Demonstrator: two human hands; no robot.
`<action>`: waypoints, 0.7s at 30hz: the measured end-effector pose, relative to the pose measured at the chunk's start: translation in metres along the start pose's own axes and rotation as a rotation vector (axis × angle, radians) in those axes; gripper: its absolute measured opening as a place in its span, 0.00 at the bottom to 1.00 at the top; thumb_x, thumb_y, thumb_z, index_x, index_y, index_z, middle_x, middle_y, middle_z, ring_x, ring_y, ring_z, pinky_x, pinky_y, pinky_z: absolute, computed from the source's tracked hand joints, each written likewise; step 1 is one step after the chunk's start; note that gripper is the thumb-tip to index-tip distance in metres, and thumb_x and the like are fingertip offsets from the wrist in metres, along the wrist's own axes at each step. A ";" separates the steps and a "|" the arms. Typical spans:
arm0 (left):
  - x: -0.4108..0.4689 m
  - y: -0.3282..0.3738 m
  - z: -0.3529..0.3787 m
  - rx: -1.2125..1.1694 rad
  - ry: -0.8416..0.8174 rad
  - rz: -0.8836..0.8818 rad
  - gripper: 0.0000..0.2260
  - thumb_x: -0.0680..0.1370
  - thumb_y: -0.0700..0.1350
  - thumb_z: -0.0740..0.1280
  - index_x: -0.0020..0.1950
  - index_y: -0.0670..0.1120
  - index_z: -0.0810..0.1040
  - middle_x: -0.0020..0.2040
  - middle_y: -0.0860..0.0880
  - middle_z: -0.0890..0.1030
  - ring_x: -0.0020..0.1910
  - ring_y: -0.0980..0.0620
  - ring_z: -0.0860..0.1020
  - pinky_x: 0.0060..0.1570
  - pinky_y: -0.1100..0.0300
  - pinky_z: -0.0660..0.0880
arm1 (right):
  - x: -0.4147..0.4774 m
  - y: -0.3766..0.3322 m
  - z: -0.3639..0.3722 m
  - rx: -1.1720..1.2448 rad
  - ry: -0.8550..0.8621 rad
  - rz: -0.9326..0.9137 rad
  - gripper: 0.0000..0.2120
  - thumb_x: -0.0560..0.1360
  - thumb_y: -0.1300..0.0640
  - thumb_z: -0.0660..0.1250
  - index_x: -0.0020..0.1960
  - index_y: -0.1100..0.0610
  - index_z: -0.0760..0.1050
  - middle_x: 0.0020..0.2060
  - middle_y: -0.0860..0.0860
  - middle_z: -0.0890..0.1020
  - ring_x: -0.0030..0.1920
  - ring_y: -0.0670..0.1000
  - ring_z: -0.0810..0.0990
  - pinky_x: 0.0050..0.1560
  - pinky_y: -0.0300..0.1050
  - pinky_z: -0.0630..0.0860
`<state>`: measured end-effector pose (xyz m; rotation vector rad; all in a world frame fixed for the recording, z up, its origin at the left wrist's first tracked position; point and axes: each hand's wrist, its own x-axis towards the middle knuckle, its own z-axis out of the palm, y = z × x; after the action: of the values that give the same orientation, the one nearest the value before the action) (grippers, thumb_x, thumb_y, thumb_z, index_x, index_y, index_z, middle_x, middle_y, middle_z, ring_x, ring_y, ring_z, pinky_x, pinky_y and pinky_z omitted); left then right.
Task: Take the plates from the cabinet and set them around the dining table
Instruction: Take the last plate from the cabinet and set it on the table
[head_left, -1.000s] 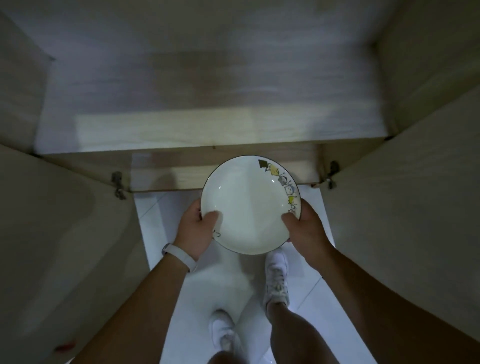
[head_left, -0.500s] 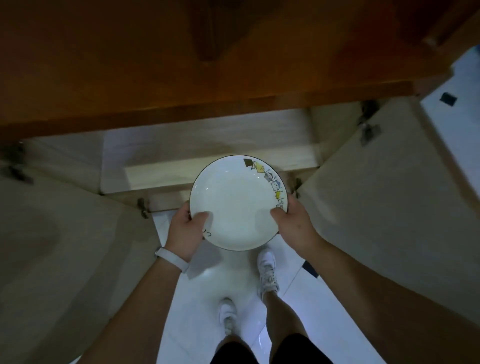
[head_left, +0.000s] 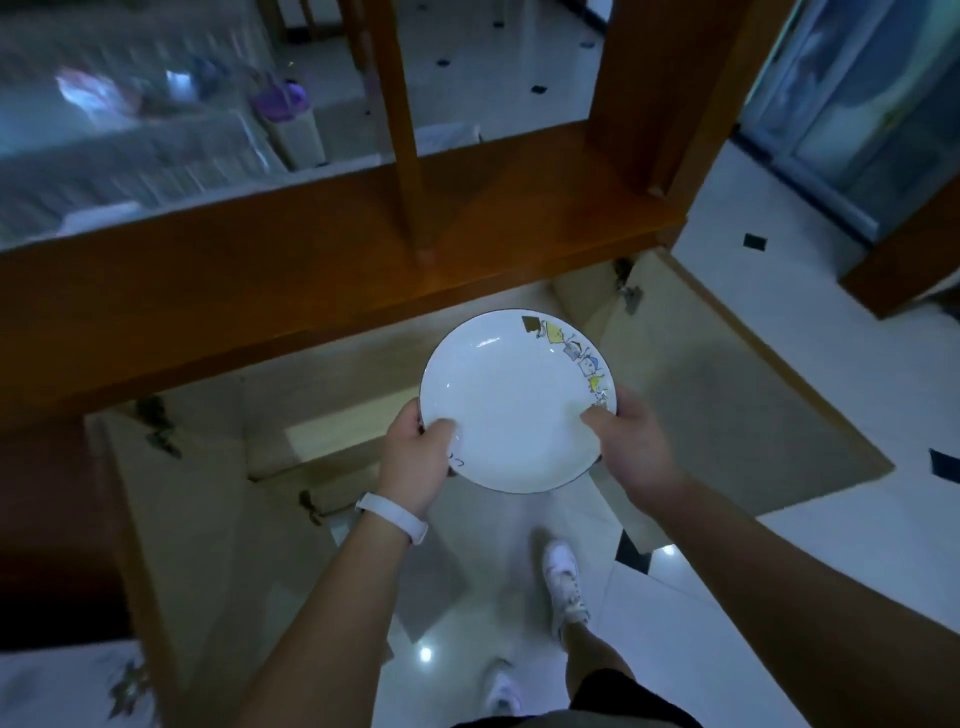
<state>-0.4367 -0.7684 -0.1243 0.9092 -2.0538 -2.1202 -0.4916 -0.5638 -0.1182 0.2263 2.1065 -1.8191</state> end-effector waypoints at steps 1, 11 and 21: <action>-0.010 0.005 -0.001 -0.011 -0.018 0.005 0.10 0.74 0.36 0.63 0.46 0.50 0.79 0.44 0.48 0.82 0.43 0.45 0.79 0.38 0.50 0.79 | -0.013 -0.003 -0.003 -0.003 0.027 -0.003 0.17 0.69 0.59 0.58 0.53 0.53 0.81 0.46 0.53 0.86 0.48 0.59 0.84 0.41 0.52 0.78; -0.068 0.022 0.022 0.002 -0.250 0.062 0.10 0.66 0.41 0.63 0.44 0.47 0.79 0.40 0.48 0.82 0.36 0.47 0.77 0.33 0.53 0.75 | -0.113 -0.020 -0.048 0.043 0.220 -0.036 0.17 0.76 0.65 0.58 0.56 0.49 0.79 0.46 0.49 0.86 0.48 0.55 0.84 0.41 0.49 0.80; -0.142 0.011 0.121 0.152 -0.580 0.100 0.12 0.65 0.42 0.63 0.47 0.41 0.76 0.41 0.45 0.79 0.38 0.47 0.75 0.37 0.52 0.72 | -0.225 0.021 -0.148 0.136 0.525 -0.018 0.12 0.74 0.65 0.59 0.51 0.55 0.79 0.43 0.55 0.83 0.39 0.52 0.77 0.33 0.45 0.73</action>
<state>-0.3768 -0.6010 -0.0685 0.1889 -2.4690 -2.4002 -0.2990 -0.3919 -0.0396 0.7981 2.3104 -2.0875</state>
